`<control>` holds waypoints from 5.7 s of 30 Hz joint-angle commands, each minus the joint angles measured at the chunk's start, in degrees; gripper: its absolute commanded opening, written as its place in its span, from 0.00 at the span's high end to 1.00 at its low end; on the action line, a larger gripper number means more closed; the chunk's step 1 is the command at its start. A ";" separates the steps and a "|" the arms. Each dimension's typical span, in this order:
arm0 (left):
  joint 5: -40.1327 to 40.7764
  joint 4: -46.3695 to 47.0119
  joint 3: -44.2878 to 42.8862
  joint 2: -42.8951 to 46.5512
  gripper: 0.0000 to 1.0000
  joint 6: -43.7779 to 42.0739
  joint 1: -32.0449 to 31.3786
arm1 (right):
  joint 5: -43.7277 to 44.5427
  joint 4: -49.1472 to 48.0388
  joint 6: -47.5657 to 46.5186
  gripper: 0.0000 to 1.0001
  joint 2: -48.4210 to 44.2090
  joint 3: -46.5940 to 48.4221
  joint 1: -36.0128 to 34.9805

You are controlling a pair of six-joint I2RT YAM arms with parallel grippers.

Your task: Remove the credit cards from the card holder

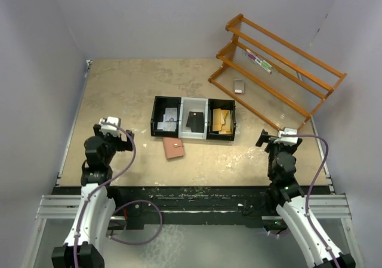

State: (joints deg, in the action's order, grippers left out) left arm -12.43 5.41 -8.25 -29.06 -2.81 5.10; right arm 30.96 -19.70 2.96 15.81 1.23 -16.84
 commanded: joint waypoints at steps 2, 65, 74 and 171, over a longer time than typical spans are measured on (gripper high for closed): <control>-1.32 -8.74 -18.96 -11.50 0.01 -4.35 -0.27 | 4.88 6.87 4.72 0.00 2.05 14.01 0.19; -12.89 -46.86 -55.81 -29.61 0.01 -11.50 -0.18 | -15.65 26.24 44.67 0.00 63.40 55.76 -34.57; -12.60 -49.01 -57.12 -29.95 0.01 -12.95 -0.18 | -5.13 32.81 43.75 0.00 85.04 71.44 -47.83; -52.37 -53.22 -65.42 -32.64 0.98 15.27 -0.17 | -11.83 14.43 23.14 0.18 67.77 77.89 -53.69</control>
State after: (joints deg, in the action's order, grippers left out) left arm -64.10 -48.95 -72.38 -61.30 13.93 5.08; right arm 28.45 -1.65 23.51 87.18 78.32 -72.71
